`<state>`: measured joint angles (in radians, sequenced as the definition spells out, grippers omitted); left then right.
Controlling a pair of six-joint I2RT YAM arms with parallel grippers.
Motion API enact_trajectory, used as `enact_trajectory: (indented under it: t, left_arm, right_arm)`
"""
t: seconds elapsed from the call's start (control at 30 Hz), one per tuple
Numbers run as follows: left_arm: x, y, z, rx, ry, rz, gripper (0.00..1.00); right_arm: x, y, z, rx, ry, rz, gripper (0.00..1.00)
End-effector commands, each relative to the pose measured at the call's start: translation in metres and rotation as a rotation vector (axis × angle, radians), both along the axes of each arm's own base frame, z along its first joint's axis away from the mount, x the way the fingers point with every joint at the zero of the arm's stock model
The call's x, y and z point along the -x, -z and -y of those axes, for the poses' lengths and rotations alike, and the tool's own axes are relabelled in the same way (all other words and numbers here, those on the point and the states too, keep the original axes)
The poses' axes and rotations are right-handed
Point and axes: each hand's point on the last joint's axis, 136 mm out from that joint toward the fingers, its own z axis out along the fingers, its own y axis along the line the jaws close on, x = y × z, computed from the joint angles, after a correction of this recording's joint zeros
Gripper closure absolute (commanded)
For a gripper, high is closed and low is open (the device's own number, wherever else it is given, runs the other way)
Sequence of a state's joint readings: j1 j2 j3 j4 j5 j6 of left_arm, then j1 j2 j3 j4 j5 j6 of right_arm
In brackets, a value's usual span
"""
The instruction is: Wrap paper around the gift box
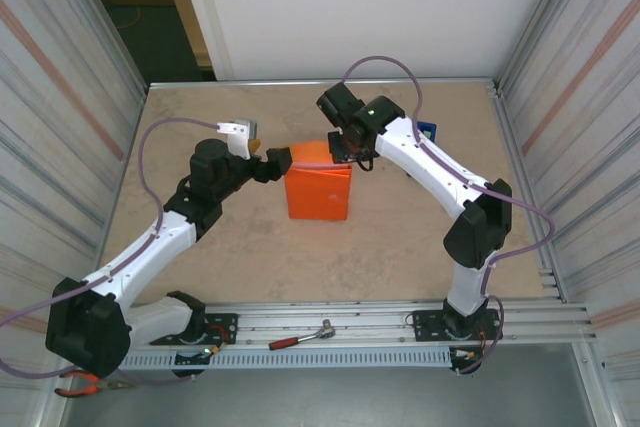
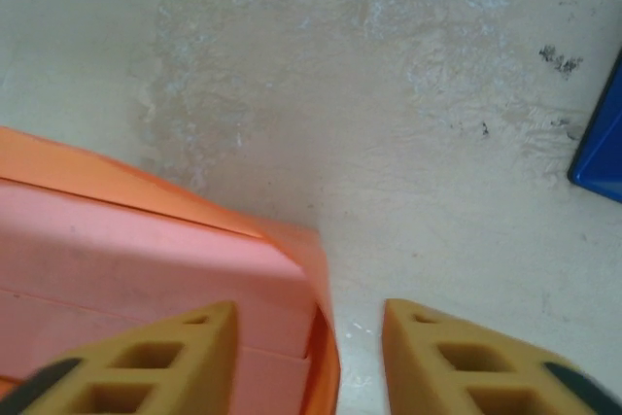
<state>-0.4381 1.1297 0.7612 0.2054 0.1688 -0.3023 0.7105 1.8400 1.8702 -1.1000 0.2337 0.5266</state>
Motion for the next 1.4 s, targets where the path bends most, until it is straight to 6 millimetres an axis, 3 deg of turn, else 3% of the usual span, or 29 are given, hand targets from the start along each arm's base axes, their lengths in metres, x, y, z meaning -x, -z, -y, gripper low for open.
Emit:
enact_trajectory:
  t: [0.0,0.07,0.13,0.33,0.47,0.6,0.73,1.0,1.37]
  left_arm:
    - [0.001,-0.014,-0.001,-0.002,0.010,0.045,0.07]
    - [0.002,-0.015,-0.001,-0.002,0.012,0.045,0.07]
    - [0.005,-0.015,-0.001,-0.001,0.019,0.040,0.07]
    - [0.024,-0.005,0.001,0.014,0.057,0.015,0.05]
    - [0.045,0.012,0.013,-0.016,0.106,0.004,0.05]
    - [0.058,0.035,0.026,-0.073,0.117,-0.004,0.04]
    - [0.058,0.050,0.035,-0.100,0.115,-0.002,0.04]
    - [0.043,0.056,0.046,-0.161,0.092,0.042,0.04]
    - [0.011,0.051,0.056,-0.170,0.061,0.094,0.04]
  right_arm:
    - [-0.005,-0.017,0.001,-0.065,0.037,0.036,0.81]
    - [-0.003,-0.016,0.006,-0.067,0.053,0.036,0.74]
    - [-0.001,-0.030,0.010,-0.102,0.070,0.082,0.49]
    - [0.015,-0.062,0.028,-0.283,0.098,0.226,0.01]
    - [0.037,-0.075,0.045,-0.434,0.102,0.345,0.02]
    - [0.063,-0.062,0.049,-0.566,0.023,0.408,0.02]
    - [0.081,-0.044,0.053,-0.634,-0.017,0.449,0.02]
    - [0.086,0.005,0.044,-0.595,-0.035,0.389,0.02]
    - [0.078,0.018,0.038,-0.564,-0.043,0.377,0.02]
